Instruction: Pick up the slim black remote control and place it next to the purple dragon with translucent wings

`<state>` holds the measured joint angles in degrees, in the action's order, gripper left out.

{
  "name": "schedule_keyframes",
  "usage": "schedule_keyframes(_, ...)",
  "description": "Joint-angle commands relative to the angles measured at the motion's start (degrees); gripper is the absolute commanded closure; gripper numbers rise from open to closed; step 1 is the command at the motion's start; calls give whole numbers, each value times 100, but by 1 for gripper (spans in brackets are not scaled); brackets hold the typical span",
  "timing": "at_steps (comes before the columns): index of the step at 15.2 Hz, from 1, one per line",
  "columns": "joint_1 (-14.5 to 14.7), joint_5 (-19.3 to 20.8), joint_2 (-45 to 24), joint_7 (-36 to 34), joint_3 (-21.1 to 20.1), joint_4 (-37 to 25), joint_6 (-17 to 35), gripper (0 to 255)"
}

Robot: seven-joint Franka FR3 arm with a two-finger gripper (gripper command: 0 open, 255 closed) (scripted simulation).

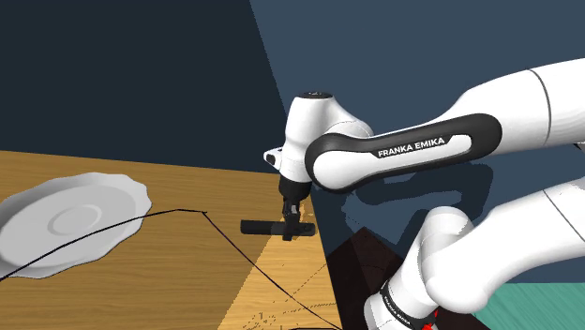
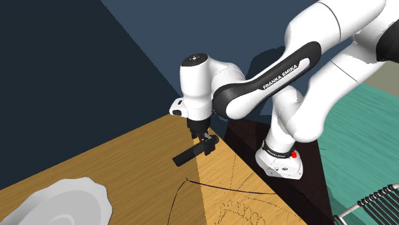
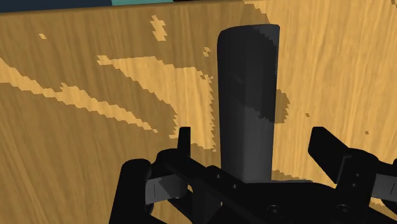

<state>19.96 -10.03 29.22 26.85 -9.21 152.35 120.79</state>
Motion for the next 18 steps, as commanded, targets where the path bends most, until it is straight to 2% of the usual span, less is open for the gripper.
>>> schedule_keyframes(1, 0, -1, -2, 1, -1, 6, 9, 0)
schedule_keyframes(4, 0, -1, -1, 1, 0, 6, 8, 0)
schedule_keyframes(5, 0, -1, -1, 1, 0, 6, 8, 255)
schedule_keyframes(14, 0, -1, -2, 1, -1, 6, 9, 255)
schedule_keyframes(18, -8, 28, 151, -23, 28, -203, -352, 255)
